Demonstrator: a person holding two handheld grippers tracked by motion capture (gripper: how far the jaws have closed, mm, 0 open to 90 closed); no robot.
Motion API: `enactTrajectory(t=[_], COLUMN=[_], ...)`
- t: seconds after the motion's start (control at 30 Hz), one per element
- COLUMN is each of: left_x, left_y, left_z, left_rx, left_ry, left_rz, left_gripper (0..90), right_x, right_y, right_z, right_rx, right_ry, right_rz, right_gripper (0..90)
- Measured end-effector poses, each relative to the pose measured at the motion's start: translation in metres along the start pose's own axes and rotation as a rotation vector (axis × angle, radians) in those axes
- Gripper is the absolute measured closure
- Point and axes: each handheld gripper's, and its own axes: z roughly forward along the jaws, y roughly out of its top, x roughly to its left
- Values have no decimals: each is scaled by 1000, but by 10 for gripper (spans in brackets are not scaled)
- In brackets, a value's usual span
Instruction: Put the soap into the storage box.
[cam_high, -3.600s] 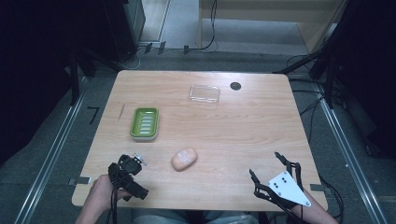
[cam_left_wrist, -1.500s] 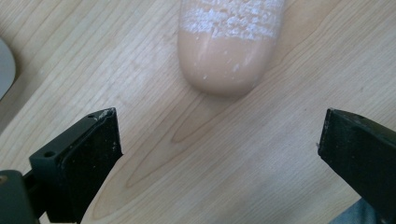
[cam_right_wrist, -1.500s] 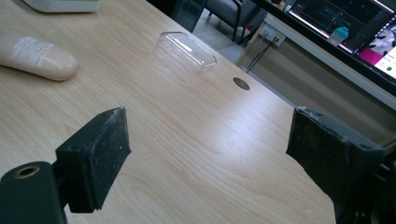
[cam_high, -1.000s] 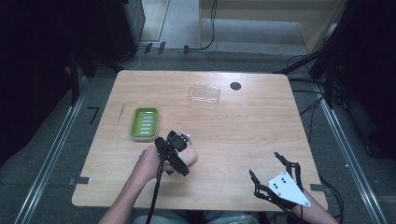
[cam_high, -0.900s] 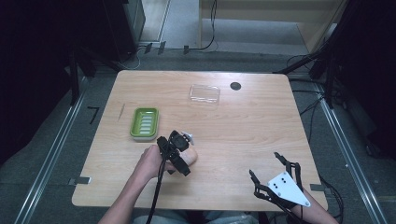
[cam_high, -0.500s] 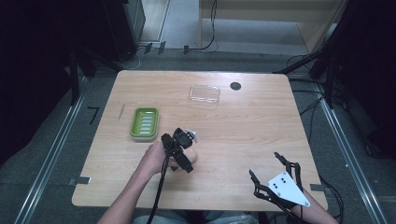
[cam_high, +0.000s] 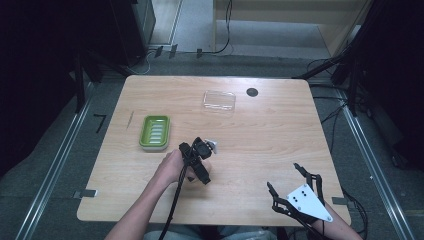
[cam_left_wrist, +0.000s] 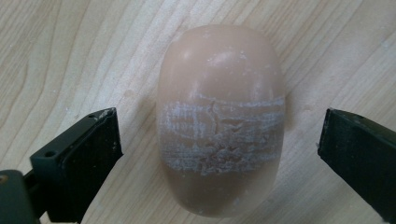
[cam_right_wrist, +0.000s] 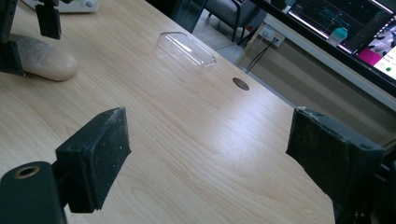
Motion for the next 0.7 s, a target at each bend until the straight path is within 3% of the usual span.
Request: enactTrajectory(t=[0.2,0.47,0.7], left_x=[2,1,-1], left_y=[-2,-1,0], left_z=[0,4,6], left_rx=[-10,20,11], left_ry=[0,27,12], left_rz=[-6,10,12], left_gripper=[76,212,310], right_x=[0,0,0], right_y=[0,0,0], right_z=[0,0,-1], right_rx=[-1,-2,-2], right_ry=[-1,-2,-1], right_rz=[0,0,0], right_gripper=[131,131,131])
